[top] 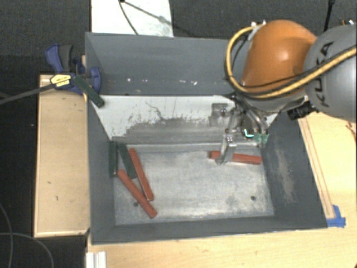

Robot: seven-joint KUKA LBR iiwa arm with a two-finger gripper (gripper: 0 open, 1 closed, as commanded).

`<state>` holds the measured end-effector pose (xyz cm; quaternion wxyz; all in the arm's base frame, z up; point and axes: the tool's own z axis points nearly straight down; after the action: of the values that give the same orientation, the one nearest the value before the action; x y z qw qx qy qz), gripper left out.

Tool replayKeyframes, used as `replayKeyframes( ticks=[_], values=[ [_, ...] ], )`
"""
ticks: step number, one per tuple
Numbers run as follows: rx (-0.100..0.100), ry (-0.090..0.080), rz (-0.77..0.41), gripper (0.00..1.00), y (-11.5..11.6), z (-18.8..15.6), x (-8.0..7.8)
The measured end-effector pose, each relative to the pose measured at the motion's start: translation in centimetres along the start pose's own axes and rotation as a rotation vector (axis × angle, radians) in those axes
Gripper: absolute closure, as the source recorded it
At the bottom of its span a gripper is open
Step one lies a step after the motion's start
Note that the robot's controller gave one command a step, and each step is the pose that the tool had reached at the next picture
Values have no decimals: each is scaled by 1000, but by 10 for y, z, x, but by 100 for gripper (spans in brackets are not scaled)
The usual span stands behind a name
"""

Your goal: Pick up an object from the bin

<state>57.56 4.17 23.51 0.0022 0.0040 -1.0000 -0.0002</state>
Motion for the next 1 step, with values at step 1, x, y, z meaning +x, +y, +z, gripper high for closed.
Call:
replayKeyframes(
  ticks=[1],
  values=[
    [3, -1, -66, 0, -114, 78, 11]
  ],
)
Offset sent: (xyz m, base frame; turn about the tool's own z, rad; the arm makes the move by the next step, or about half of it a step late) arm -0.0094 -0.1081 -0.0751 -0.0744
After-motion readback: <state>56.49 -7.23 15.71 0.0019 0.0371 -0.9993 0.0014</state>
